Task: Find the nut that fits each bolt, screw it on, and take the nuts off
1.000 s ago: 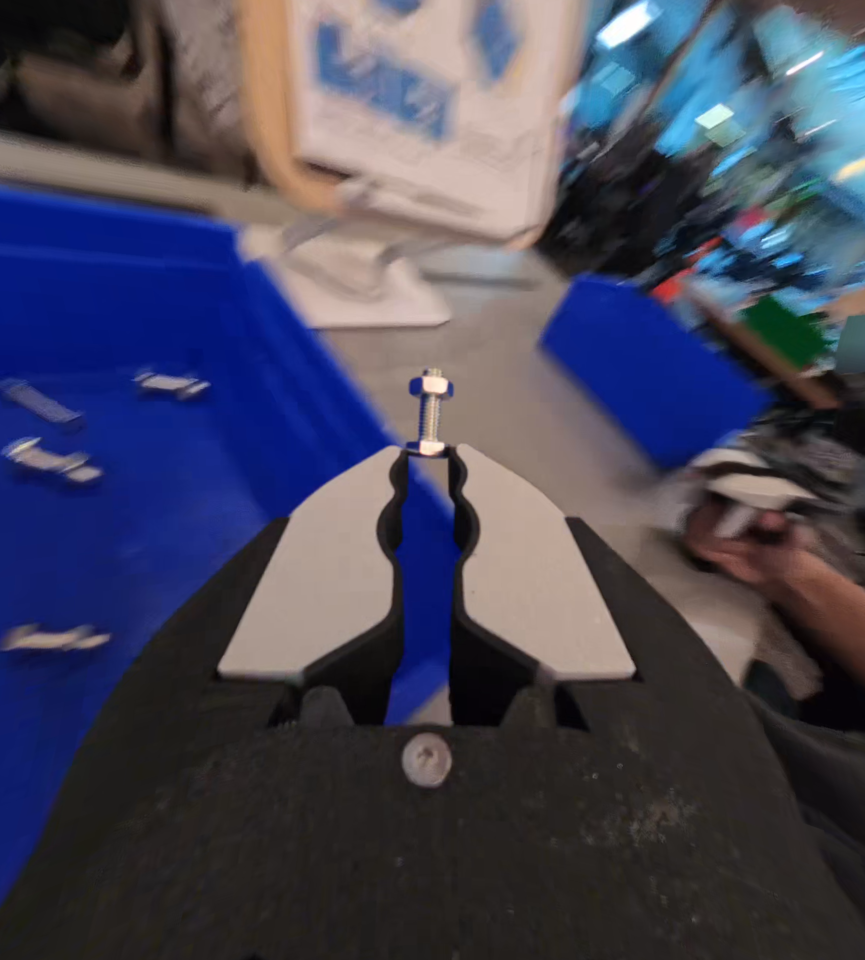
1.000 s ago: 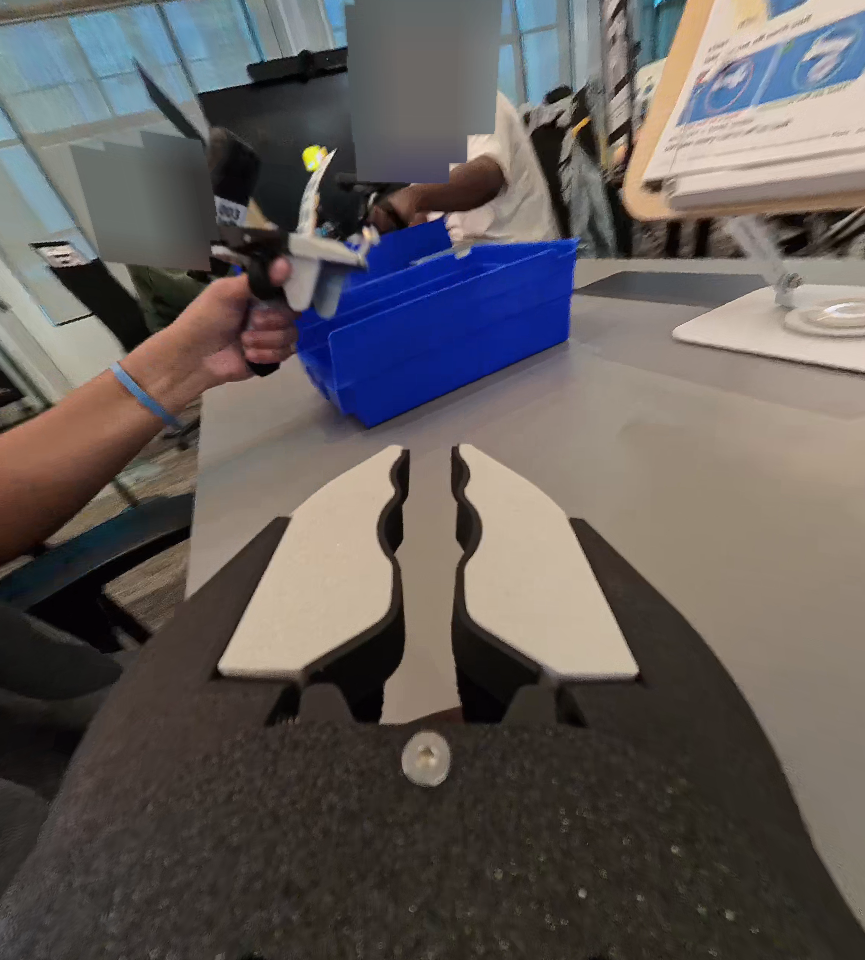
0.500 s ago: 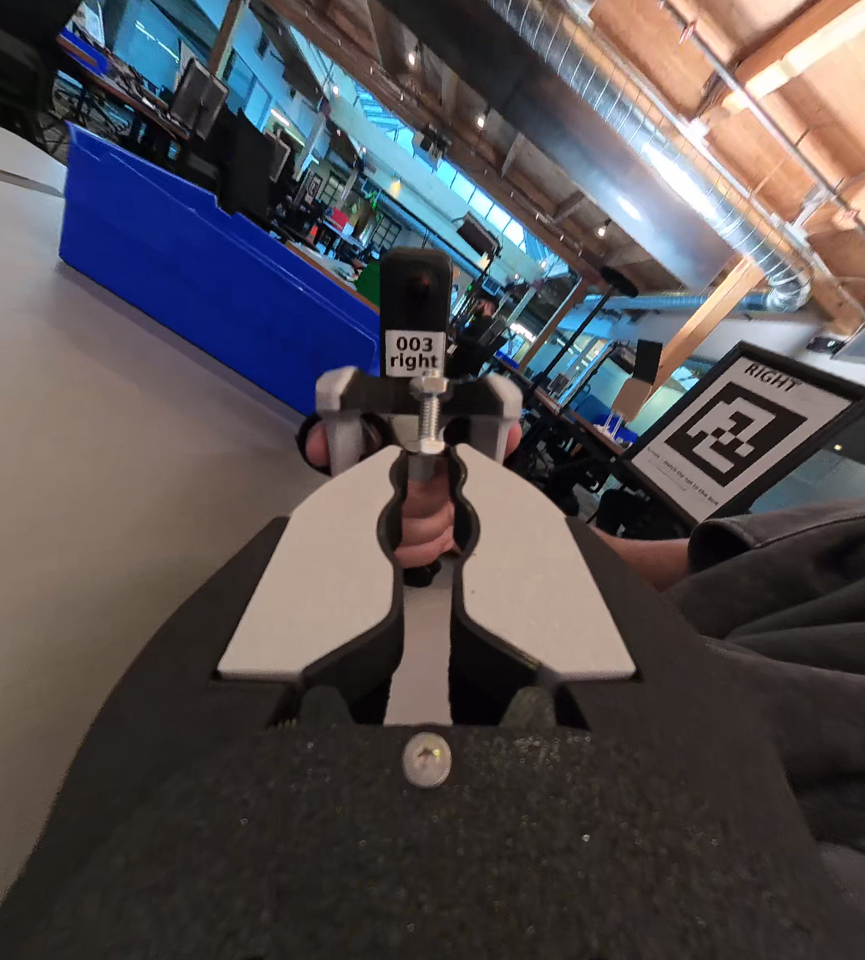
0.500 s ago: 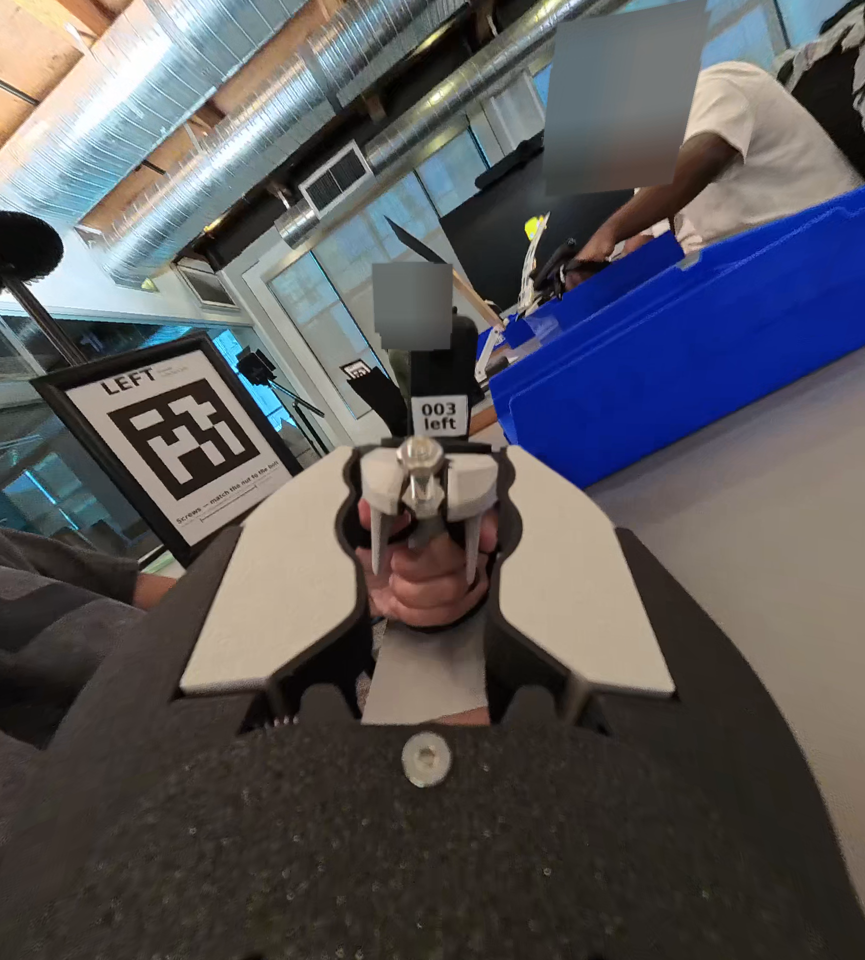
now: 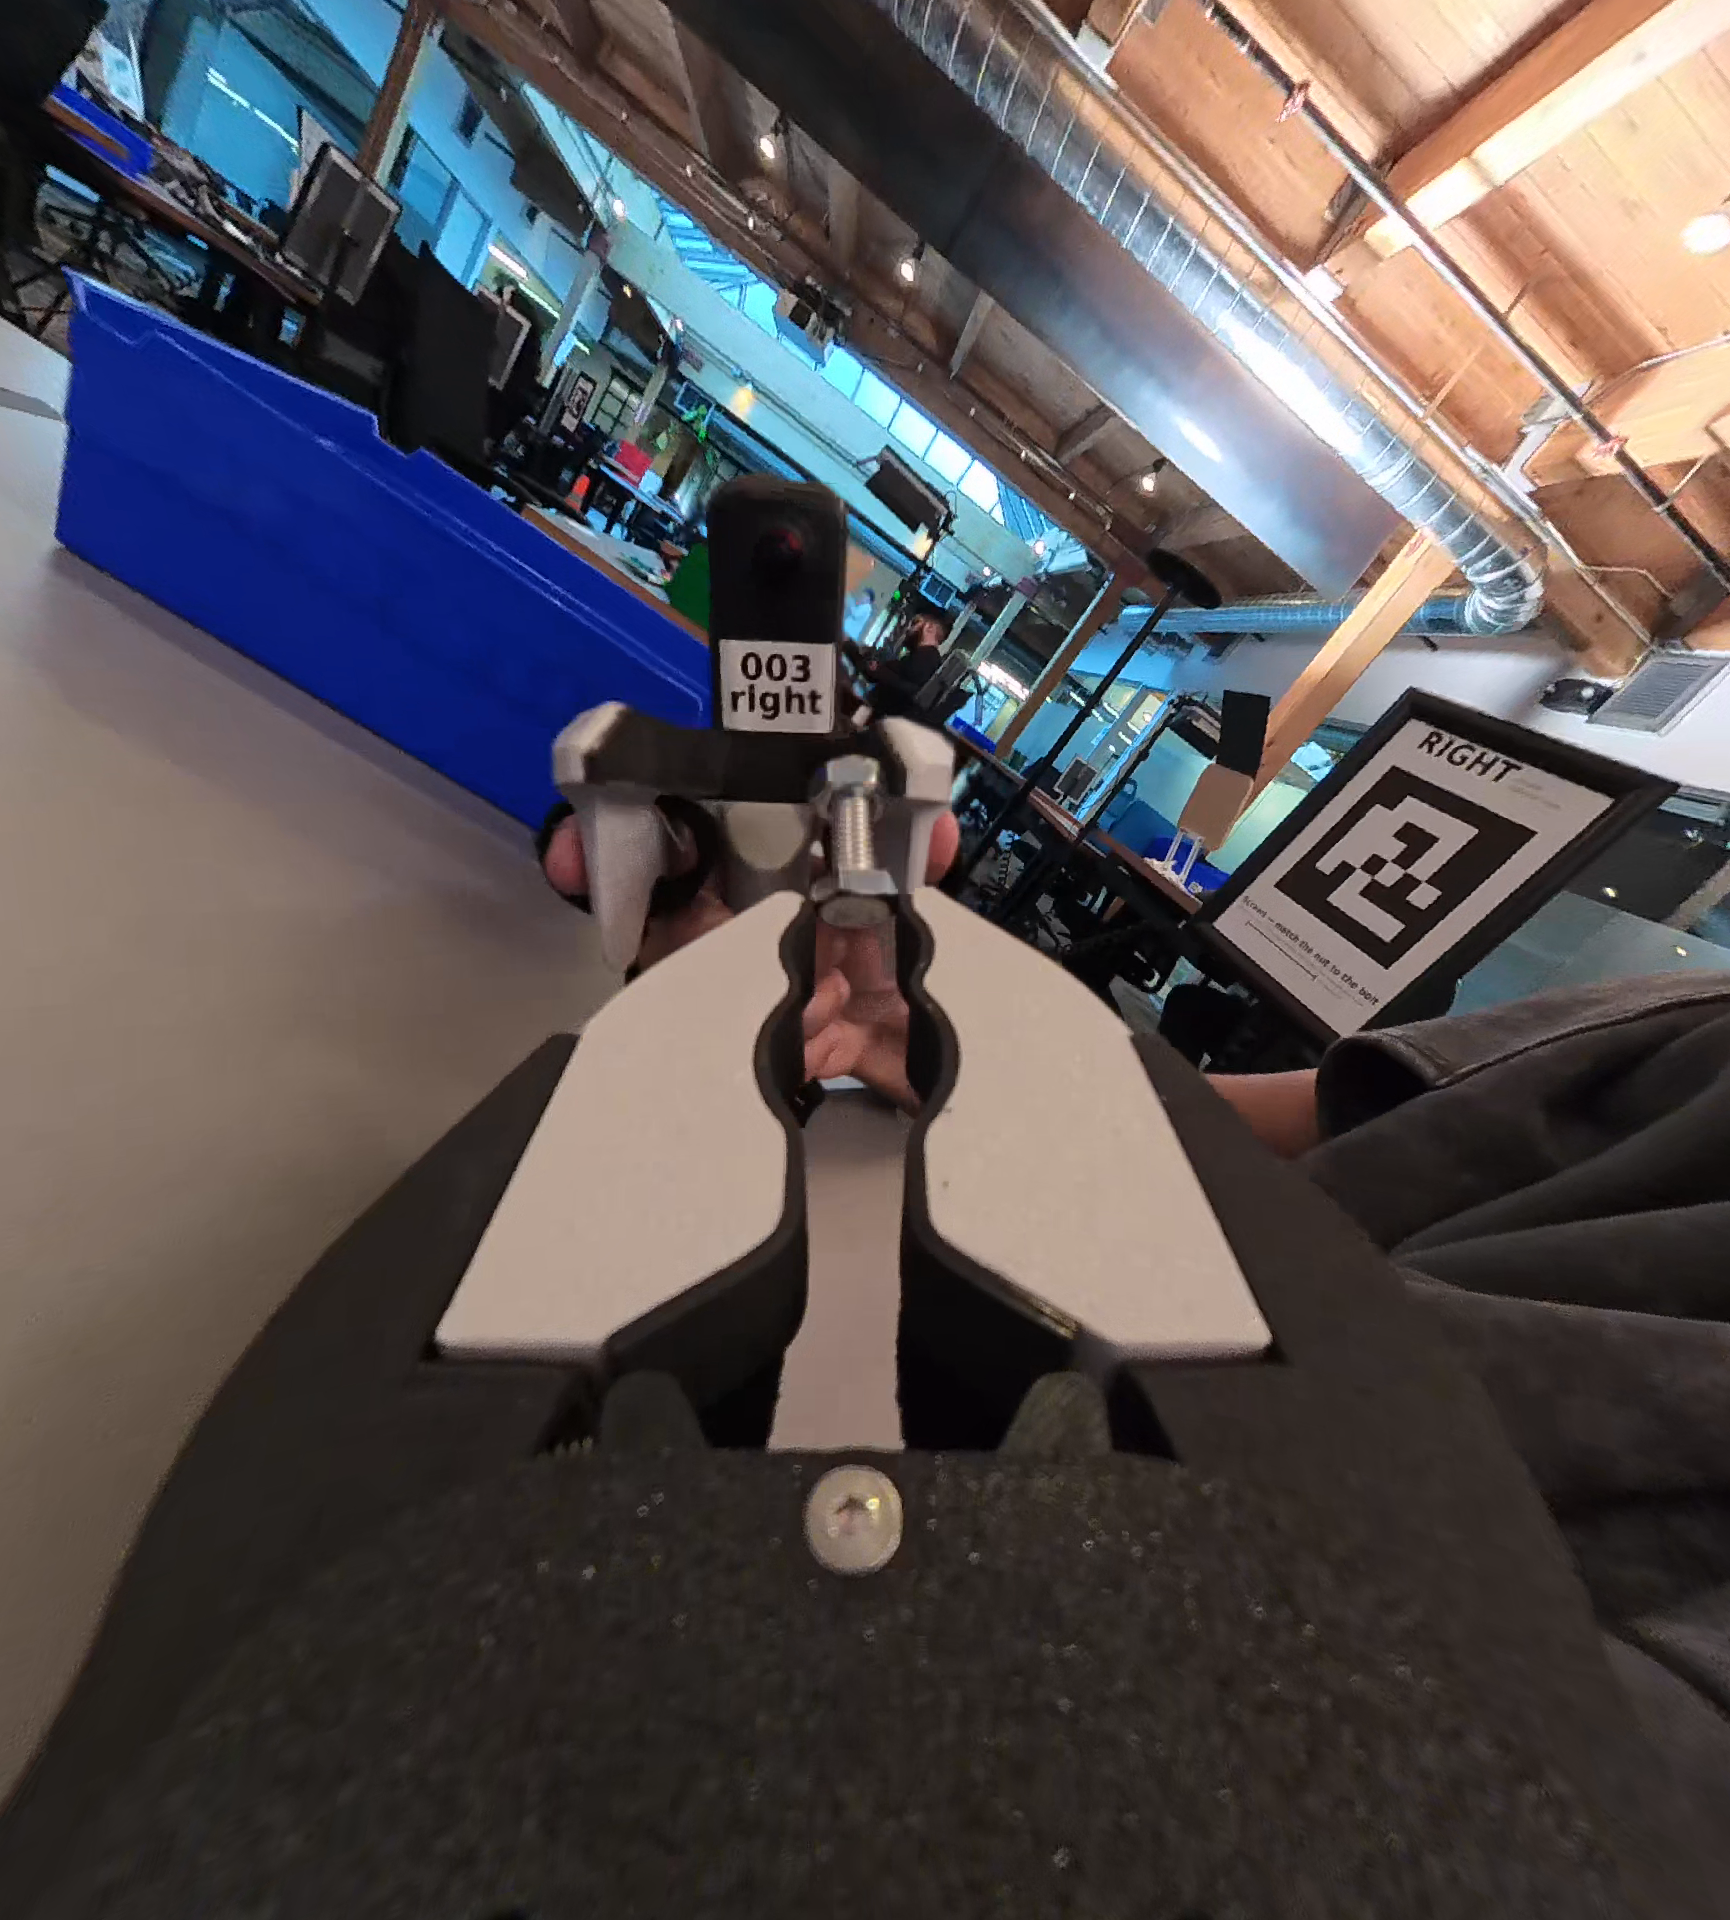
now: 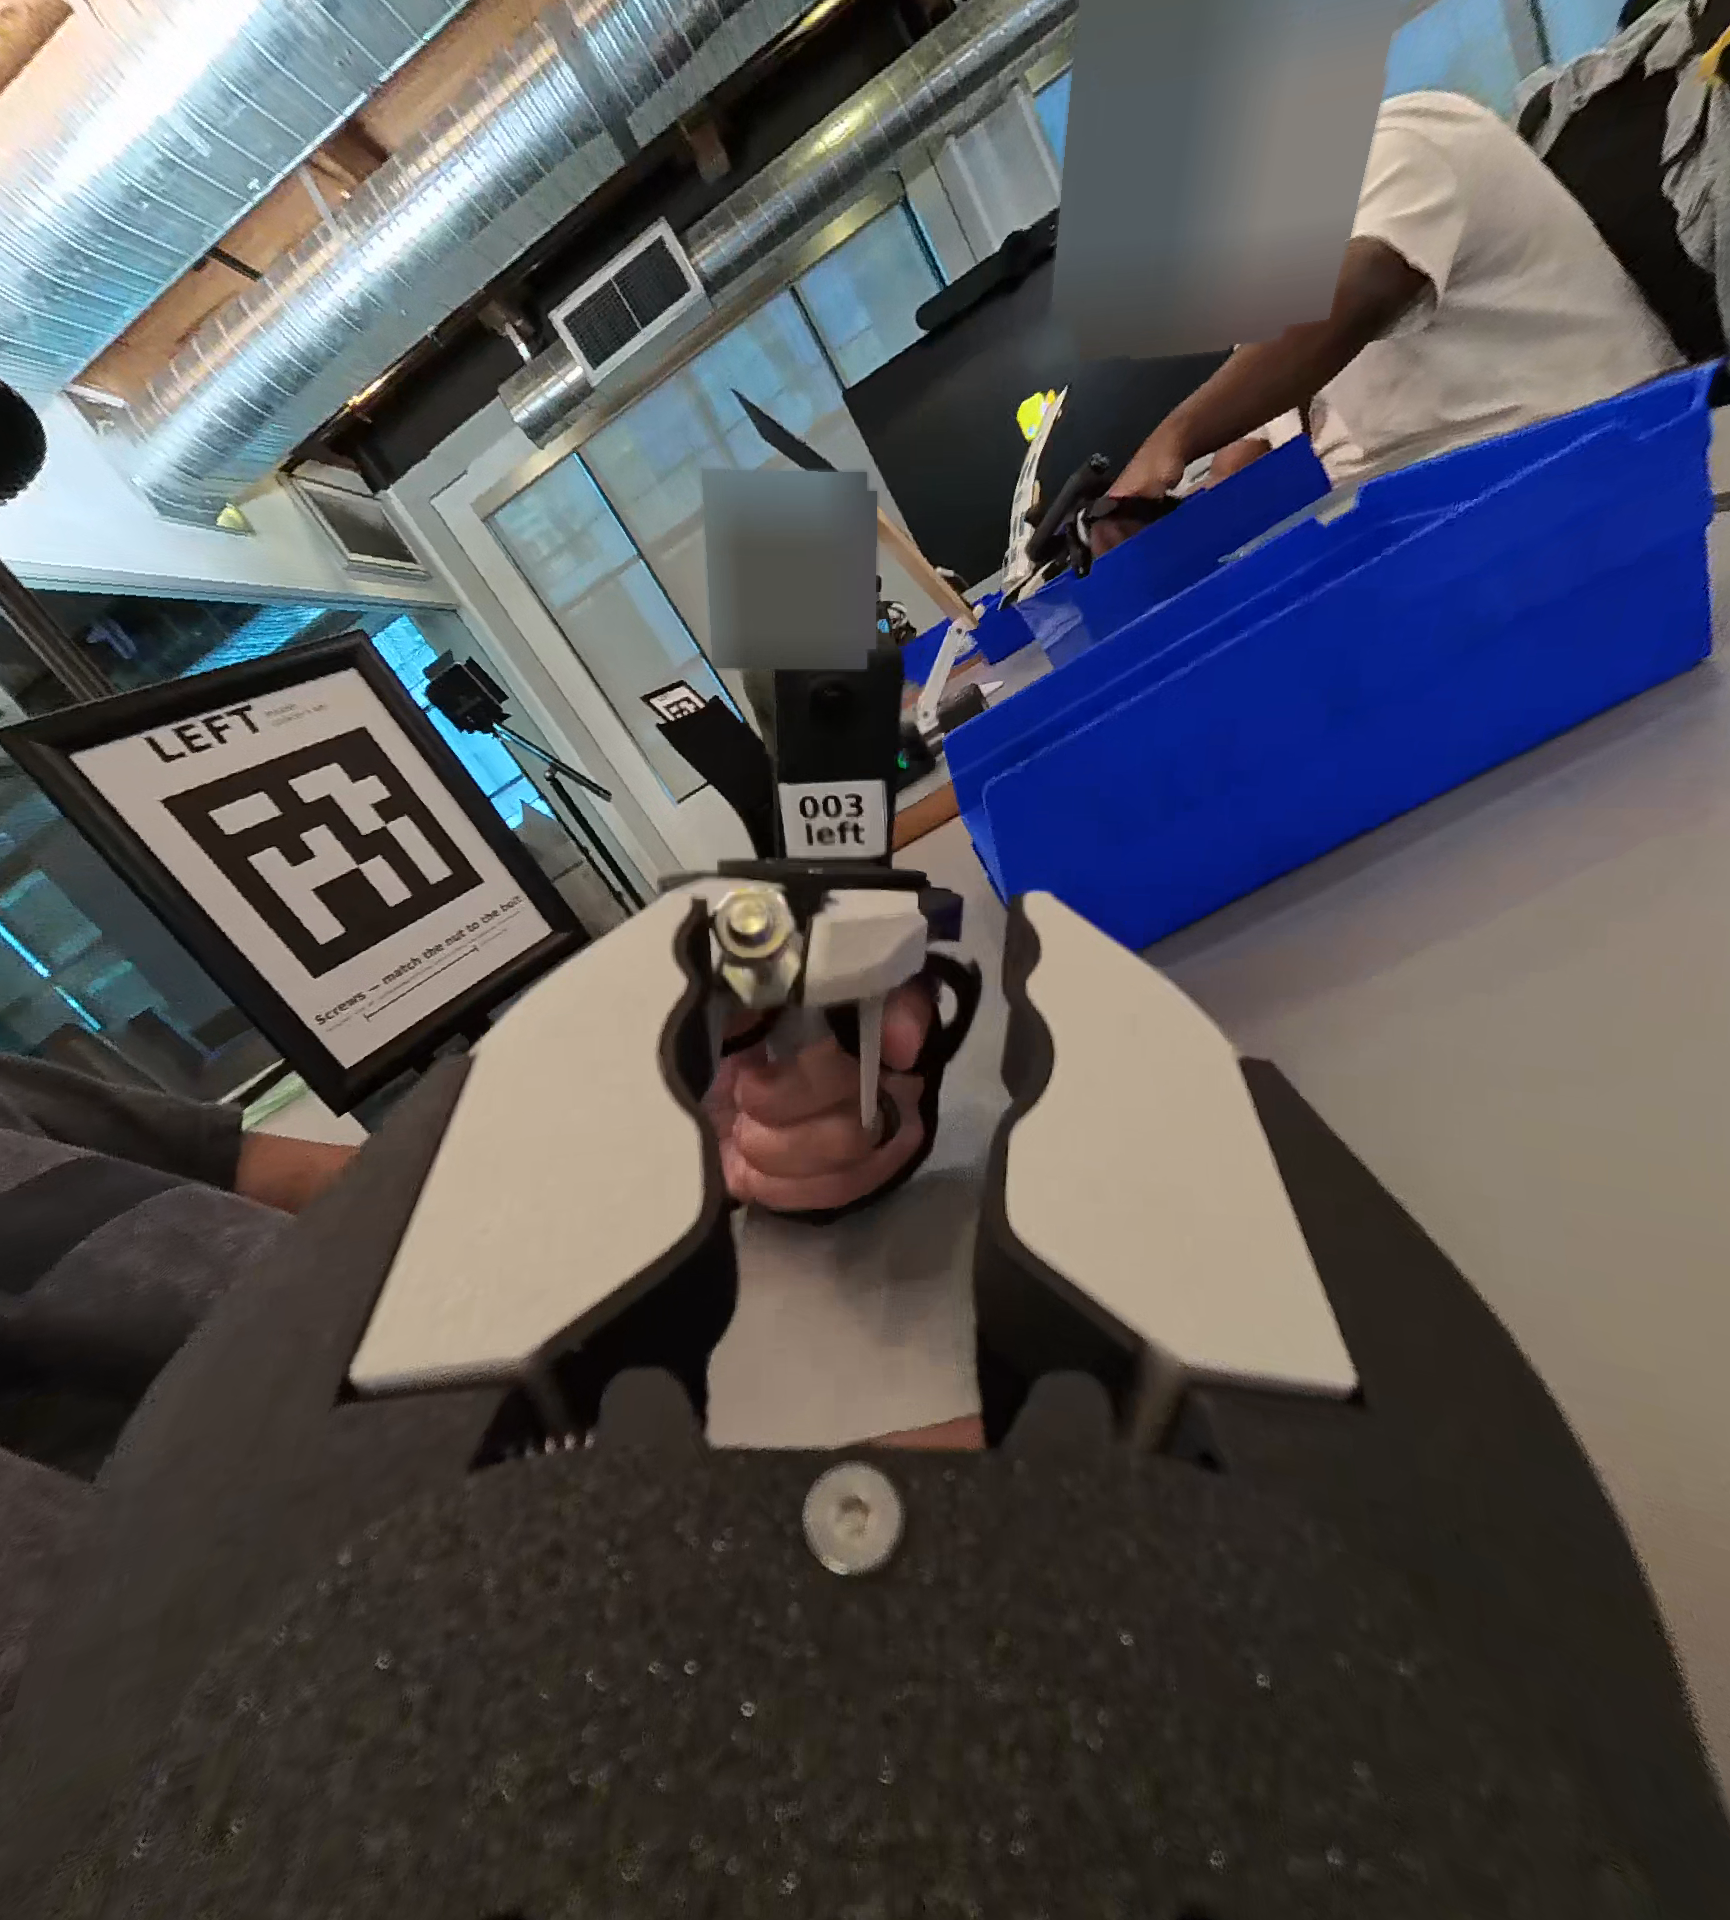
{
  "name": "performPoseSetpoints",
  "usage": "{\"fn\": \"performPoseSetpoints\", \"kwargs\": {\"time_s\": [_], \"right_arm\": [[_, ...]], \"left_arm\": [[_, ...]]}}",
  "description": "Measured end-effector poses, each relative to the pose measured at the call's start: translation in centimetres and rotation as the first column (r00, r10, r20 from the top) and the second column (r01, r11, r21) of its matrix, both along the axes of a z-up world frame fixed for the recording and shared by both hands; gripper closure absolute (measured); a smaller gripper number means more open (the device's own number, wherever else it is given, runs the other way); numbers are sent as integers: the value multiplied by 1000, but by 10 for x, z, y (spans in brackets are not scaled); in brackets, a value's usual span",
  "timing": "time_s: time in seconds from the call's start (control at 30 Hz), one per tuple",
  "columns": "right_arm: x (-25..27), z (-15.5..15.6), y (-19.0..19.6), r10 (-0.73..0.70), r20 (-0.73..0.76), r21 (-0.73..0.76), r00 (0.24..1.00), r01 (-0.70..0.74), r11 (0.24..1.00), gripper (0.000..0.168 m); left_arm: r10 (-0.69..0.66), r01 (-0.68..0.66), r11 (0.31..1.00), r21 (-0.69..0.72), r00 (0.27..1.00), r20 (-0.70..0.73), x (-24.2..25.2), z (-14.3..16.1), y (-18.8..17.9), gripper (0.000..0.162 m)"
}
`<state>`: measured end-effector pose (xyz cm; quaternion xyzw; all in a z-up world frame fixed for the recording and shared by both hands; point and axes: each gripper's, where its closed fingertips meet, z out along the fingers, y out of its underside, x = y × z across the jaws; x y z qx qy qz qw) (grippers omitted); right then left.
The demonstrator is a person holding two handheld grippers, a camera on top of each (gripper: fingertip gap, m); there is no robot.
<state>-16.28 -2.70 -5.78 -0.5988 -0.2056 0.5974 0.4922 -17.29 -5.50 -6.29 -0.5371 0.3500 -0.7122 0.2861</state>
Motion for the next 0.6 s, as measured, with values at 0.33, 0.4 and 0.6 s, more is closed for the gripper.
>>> {"fn": "performPoseSetpoints", "kwargs": {"time_s": [0.33,0.4,0.6], "right_arm": [[-7,-2,-13,15,113,72,993,-24,997,128],[-5,-11,-16,18,179,88,984,-34,996,133],[-6,-1,-38,98,174,145,980,-124,982,124]], "left_arm": [[-5,5,999,-52,1000,6,-1,-2,5,149],[-4,6,997,-83,1000,19,-3,-2,8,149],[15,-18,997,-78,999,-33,-3,-11,14,149]]}}
